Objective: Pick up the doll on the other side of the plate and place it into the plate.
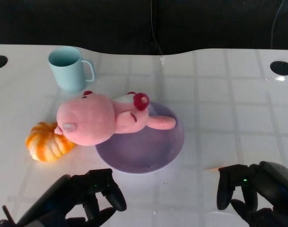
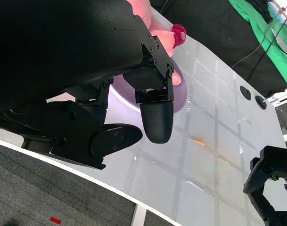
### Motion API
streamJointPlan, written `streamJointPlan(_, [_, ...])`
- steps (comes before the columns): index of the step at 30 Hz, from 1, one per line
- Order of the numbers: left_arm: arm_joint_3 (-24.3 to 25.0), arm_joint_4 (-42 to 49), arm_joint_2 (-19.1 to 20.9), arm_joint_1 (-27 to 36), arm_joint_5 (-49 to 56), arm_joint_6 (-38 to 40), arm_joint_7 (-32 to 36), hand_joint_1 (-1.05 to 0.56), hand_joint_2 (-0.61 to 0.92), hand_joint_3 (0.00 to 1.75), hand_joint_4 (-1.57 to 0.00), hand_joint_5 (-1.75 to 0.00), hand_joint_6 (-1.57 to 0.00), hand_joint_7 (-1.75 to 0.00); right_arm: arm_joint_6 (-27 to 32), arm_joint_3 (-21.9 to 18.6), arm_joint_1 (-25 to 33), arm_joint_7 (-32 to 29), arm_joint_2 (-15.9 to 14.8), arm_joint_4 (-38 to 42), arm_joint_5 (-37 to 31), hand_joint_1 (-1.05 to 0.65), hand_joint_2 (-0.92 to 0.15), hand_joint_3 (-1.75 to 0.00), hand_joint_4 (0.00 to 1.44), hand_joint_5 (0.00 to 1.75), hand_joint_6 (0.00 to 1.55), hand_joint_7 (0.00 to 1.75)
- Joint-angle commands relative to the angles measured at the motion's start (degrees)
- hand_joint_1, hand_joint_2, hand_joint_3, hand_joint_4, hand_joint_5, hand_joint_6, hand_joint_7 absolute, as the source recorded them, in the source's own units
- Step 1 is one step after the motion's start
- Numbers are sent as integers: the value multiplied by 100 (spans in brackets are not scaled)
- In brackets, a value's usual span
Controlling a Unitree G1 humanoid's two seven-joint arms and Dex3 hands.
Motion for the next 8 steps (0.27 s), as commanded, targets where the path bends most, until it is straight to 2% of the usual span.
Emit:
streamJointPlan(1, [-11, -83, 19, 40, 4, 37, 7, -12, 84, 62, -58, -165, -60, -132, -61, -73, 9, 21, -134, -73, 48, -1, -33, -127, 88, 169, 86, 124])
streamJointPlan(8, [-39, -163, 33, 45, 30, 147, -11, -13, 83, 62, -59, -166, -60, -131, -23, -89, 53, 65, -133, -152, 93, 1, -32, -130, 89, 167, 88, 124])
